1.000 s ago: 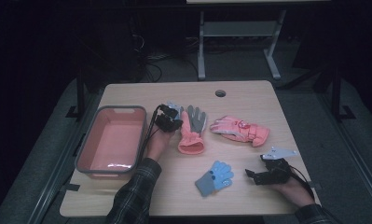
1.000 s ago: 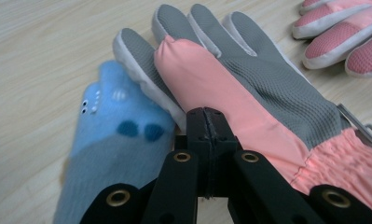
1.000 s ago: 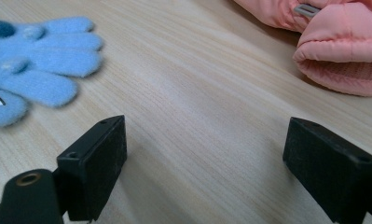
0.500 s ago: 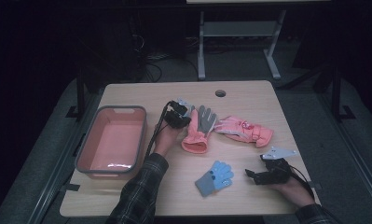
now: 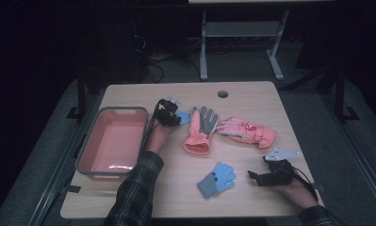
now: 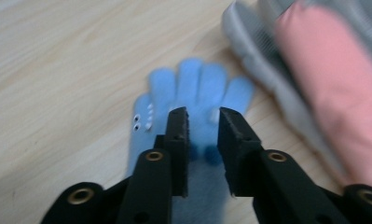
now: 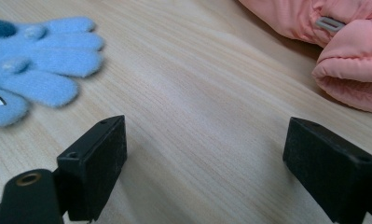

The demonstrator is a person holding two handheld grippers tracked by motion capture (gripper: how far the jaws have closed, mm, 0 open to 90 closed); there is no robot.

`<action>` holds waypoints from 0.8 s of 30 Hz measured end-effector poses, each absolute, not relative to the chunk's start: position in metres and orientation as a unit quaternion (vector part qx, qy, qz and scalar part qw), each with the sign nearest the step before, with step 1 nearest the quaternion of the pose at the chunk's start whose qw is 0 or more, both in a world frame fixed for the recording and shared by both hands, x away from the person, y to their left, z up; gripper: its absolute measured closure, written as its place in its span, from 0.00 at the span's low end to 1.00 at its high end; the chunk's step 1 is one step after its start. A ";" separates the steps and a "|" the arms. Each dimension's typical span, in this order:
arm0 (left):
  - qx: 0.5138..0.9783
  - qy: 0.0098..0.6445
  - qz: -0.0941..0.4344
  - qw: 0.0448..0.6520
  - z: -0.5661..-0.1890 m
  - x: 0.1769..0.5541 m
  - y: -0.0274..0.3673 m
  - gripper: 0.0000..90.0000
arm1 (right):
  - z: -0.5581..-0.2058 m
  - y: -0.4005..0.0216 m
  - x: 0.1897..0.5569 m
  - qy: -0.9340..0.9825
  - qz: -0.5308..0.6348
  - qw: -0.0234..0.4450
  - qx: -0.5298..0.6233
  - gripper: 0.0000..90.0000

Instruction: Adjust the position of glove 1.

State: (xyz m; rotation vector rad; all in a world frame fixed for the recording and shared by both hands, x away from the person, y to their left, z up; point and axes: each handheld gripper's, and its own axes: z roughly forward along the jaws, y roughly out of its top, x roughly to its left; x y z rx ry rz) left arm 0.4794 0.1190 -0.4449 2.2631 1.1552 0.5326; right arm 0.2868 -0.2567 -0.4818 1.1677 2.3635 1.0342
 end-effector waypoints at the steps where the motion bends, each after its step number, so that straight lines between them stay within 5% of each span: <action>1: 0.840 0.429 0.198 0.269 -0.445 0.479 0.119 0.76 | -0.482 -0.257 0.287 0.825 0.361 0.154 0.407 0.14; 6: 0.835 0.446 0.195 0.256 -0.455 0.483 0.122 0.77 | -0.482 -0.257 0.287 0.825 0.361 0.154 0.407 0.14; 13: 0.836 0.451 0.191 0.248 -0.455 0.482 0.119 0.95 | -0.482 -0.257 0.287 0.825 0.361 0.154 0.407 0.14; 24: 0.822 0.463 0.185 0.275 -0.432 0.473 0.124 0.97 | -0.482 -0.257 0.287 0.825 0.361 0.154 0.407 0.14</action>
